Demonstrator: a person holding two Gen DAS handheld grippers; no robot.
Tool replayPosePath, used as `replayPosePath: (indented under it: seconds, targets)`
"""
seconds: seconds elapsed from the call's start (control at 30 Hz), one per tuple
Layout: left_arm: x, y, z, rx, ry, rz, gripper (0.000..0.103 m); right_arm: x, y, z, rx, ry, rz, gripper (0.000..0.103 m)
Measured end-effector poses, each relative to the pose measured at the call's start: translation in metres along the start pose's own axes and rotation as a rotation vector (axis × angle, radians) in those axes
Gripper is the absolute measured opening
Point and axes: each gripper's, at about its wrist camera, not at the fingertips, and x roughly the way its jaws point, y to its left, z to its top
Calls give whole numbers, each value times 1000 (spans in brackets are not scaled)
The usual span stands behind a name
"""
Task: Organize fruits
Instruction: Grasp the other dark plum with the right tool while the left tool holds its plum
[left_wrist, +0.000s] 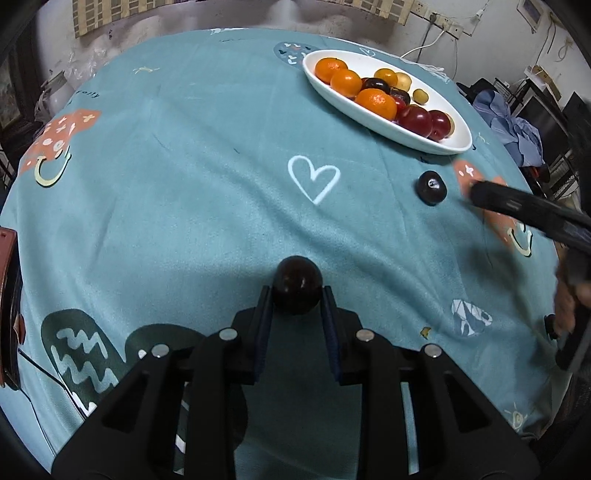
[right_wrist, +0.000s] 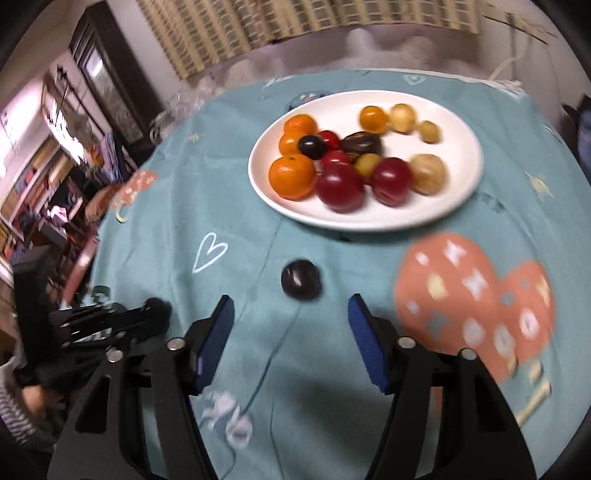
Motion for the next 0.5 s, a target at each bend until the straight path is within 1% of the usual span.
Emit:
replayPosePath:
  seconds: [0.03,0.17,0.23,0.27,0.33,0.5]
  targets:
    - [0,-1,-1,2,-4,2,27,8,1,5,-8,12,-5,52]
    - [1,-2,-3,-3,-9,3,27,27,9,9,-54,53,-37,45]
    - [1,-2,-4,4,-11,8,27,36,11,8,-86,79,-76,37]
    - [1,-2,-3,6,-11,8,27,38,11,7,-87,81,-88,36]
    - [2,-3,-3,10,-13,11,28,39,5,6,-71,74,-90,27]
    - [3,-7,-3,25,-13,30,28,27,-5,-1,-24,70,-38,26]
